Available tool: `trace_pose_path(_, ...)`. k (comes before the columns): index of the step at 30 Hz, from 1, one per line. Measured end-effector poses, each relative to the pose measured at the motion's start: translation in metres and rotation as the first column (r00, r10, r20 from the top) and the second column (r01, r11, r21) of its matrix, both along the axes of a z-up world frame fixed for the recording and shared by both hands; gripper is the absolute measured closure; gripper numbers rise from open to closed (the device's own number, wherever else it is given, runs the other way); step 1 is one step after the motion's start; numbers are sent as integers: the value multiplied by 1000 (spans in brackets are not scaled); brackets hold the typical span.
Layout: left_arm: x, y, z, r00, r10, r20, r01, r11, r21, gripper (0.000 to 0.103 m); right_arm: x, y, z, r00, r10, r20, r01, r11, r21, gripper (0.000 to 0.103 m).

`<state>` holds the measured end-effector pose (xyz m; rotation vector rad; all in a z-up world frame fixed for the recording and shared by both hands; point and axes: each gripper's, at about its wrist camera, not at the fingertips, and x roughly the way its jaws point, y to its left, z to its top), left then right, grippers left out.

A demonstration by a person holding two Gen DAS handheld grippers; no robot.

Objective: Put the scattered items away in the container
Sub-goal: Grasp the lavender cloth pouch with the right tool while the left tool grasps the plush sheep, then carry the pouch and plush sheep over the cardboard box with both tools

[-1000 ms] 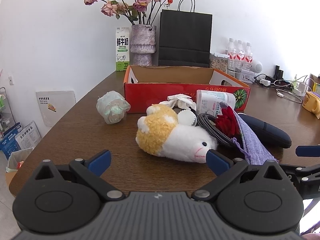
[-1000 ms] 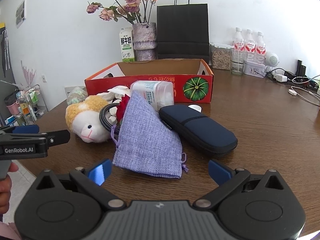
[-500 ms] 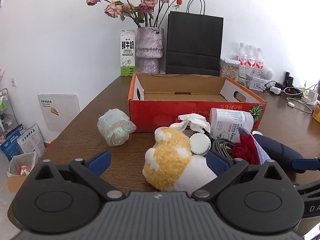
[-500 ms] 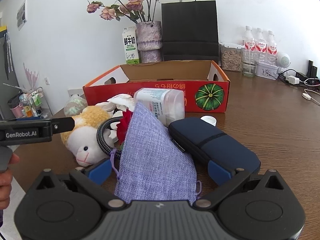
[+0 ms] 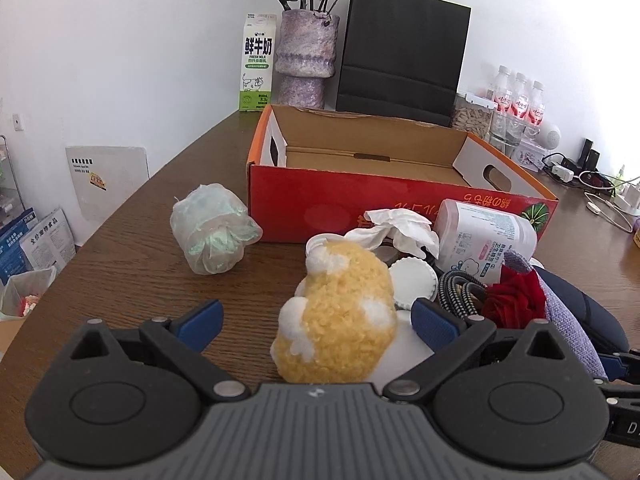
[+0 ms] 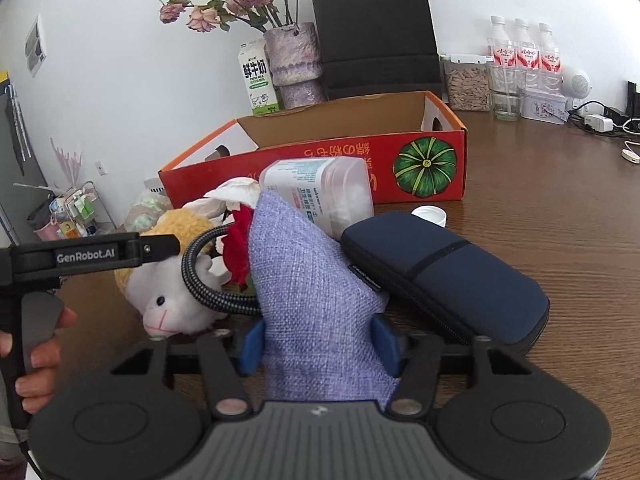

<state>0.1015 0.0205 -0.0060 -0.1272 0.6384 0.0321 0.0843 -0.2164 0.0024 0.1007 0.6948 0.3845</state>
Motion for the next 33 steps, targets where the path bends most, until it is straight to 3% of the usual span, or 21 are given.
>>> trace_pose_path(4, 7, 6, -6, 999, -34, -31, 32, 996, -84, 24, -1, -7, 2, 1000, -13, 2, 13, 1000, 25, 70)
trace_pose_path(5, 9, 8, -8, 998, -43, -40, 39, 993, -112, 35, -2, -8, 3, 1000, -13, 5, 13, 999, 31, 71)
trace_pose_path(8, 7, 8, -5, 999, -30, -36, 26, 993, -114, 45, -5, -10, 8, 1000, -12, 24, 11, 999, 39, 74)
trace_pose_path(15, -7, 9, 2, 1000, -18, -10, 16, 992, -122, 52, -11, -15, 19, 997, -18, 76, 13, 998, 63, 87)
trace_pose_path(28, -33, 17, 30, 996, 7, 93, 5, 992, -127, 53, -19, -17, 38, 986, -17, 166, 5, 997, 75, 88)
trace_pose_path(33, -39, 8, 41, 986, 6, 164, -2, 1000, -21, 53, -18, -15, 41, 983, -13, 181, 0, 997, 71, 88)
